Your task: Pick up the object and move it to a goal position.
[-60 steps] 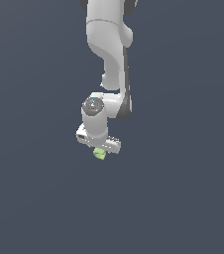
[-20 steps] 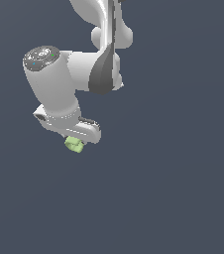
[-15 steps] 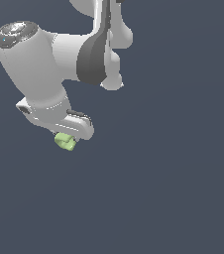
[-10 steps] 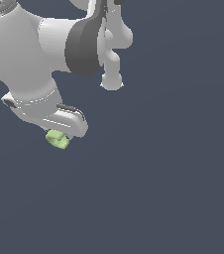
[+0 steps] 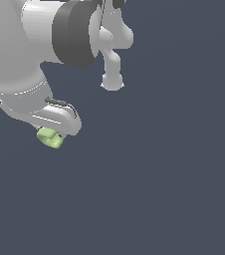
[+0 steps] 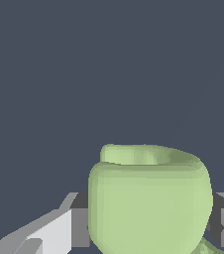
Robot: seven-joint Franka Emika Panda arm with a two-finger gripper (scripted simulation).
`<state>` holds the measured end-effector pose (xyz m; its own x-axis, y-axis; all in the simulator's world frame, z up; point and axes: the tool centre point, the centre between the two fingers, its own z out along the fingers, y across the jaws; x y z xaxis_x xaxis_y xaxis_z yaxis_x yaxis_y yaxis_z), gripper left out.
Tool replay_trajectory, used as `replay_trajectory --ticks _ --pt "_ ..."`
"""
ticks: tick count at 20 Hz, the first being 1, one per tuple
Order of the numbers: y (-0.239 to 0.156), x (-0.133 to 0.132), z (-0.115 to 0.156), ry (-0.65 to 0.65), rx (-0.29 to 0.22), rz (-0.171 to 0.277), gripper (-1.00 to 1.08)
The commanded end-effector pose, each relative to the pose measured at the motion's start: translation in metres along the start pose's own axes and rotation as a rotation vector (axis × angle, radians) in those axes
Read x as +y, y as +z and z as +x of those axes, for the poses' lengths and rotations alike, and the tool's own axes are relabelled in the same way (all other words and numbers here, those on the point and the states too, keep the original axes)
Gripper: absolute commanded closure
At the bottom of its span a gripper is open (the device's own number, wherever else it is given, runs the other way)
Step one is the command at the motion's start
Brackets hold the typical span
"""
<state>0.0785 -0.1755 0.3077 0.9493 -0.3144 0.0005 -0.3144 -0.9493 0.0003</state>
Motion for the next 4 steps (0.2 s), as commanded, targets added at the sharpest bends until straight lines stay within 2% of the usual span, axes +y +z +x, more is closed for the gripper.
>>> replay_trajectory --ticks 1,4 --pt "-0.0021 0.0004 0.0013 0.000 0.000 0.000 1.08" --pt "-0.0018 0.0002 0.0016 0.000 0.000 0.000 1.08"
